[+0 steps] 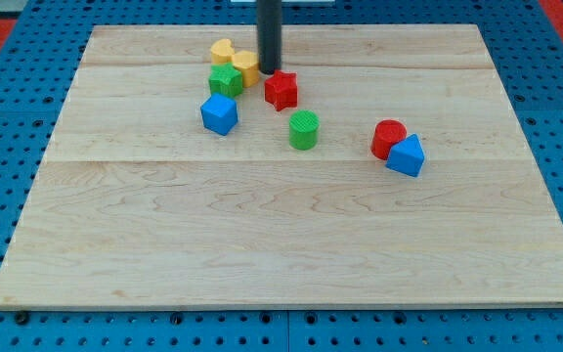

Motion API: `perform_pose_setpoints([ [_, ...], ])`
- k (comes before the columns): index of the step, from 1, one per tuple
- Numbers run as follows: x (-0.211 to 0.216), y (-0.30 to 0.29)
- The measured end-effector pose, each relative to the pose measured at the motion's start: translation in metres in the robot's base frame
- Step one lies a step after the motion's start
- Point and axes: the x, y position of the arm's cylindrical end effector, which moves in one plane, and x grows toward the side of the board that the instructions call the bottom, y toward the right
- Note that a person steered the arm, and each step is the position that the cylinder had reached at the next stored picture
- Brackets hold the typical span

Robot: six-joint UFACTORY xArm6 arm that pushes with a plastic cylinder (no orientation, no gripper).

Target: Slide the red star to the top right side of the green circle

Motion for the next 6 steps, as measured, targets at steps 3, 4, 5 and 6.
perform_pose_setpoints([
  [3, 0.051, -0.004],
  [4, 0.051, -0.004],
  [5, 0.051, 0.039],
  [6, 0.051, 0.086],
])
